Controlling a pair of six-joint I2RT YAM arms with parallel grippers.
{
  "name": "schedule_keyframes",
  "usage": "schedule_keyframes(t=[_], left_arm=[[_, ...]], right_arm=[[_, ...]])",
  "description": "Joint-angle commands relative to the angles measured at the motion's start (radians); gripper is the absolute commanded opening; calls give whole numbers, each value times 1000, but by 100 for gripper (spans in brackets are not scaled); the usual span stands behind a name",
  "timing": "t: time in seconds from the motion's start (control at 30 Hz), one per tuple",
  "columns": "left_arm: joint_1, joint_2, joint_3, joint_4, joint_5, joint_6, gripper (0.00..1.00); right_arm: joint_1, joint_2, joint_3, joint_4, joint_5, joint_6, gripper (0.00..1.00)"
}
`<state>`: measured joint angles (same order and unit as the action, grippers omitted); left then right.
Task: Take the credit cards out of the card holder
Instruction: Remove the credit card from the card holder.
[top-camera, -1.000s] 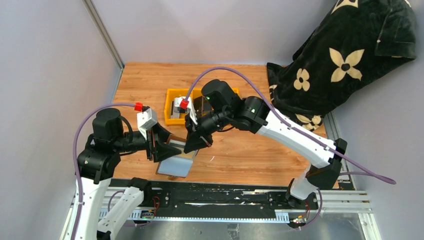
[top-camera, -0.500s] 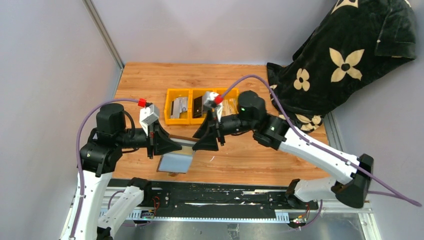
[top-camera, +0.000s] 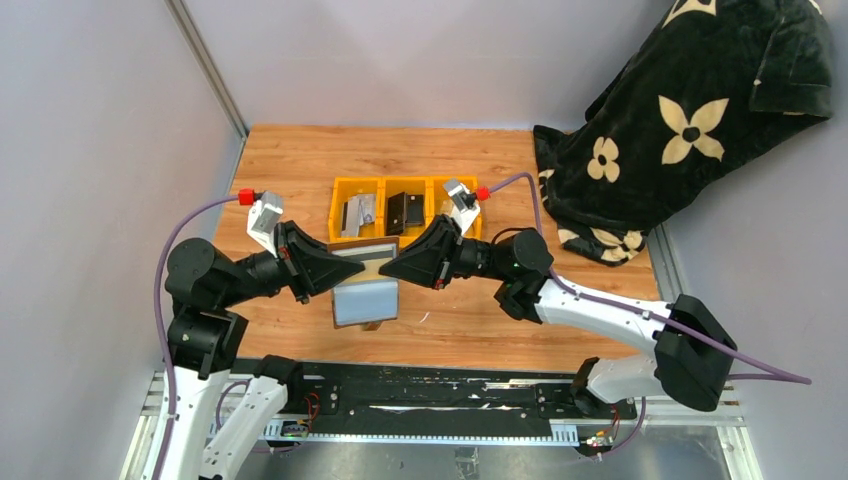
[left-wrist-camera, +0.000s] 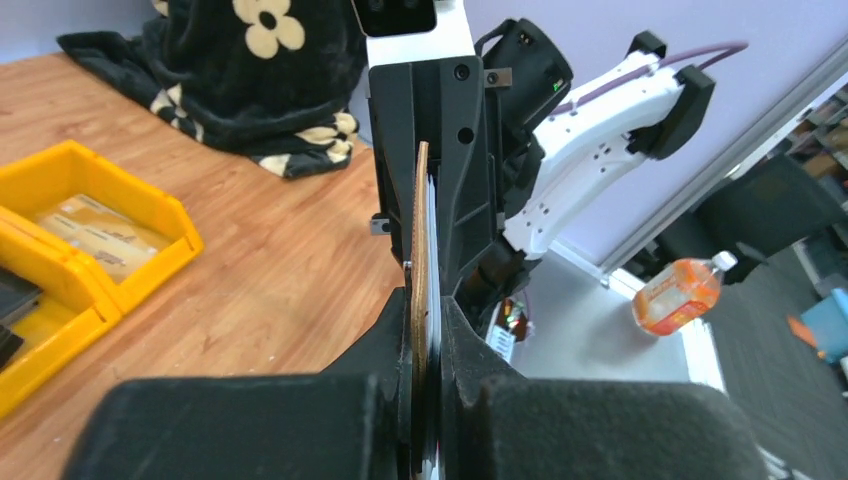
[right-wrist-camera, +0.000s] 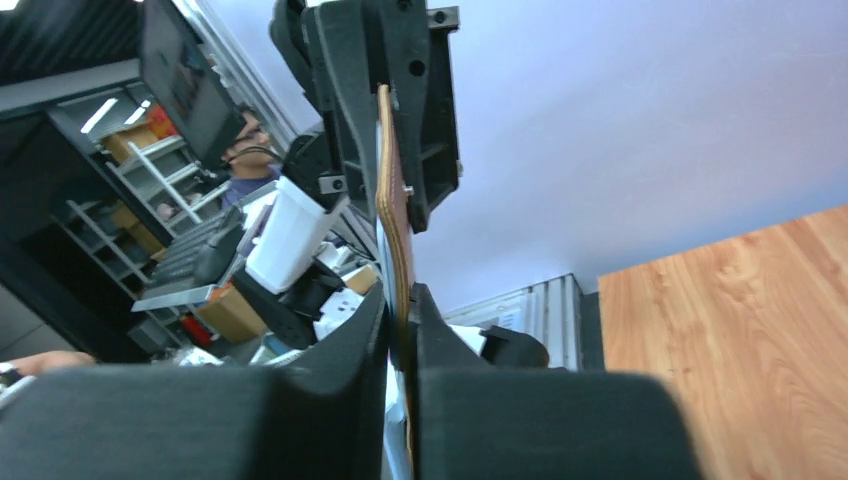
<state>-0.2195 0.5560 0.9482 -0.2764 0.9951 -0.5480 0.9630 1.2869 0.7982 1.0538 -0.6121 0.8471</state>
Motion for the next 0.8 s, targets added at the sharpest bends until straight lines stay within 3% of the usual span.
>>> schedule_keyframes(t=[0.0,0.03,0.1,0.13,0.17,0.23,0.33,0.43,0.57,0.77], left_arm=[[-1,-15,5,49,-37,-51,0],[-1,-22,4,29,-47,-34,3],[-1,-30,10,-33,-47,31,28],[-1,-29,18,-82,-53,76,48],[-1,-24,30,-139,-60,124,61],[-1,-15,52,-238,-66,210,75],[-1,1,69,-316,-18,301,79],[-1,17,56,-348,49,339,79],[-1,43,20,-369,146,355,68],[-1,69,-44,-370,209,351,45]], right_arm=[[-16,29,17,216,-14,173,1],[-24,31,22,197,-35,190,0],[-48,20,48,106,-106,198,0],[-55,1,78,-46,-156,163,0],[-56,-18,121,-224,-202,84,0],[-45,-47,250,-703,-227,-176,0],[-34,-11,466,-1226,-219,-503,0],[-27,64,610,-1505,-237,-645,0],[1,150,751,-1707,-228,-769,0],[50,271,952,-1871,-202,-876,0]])
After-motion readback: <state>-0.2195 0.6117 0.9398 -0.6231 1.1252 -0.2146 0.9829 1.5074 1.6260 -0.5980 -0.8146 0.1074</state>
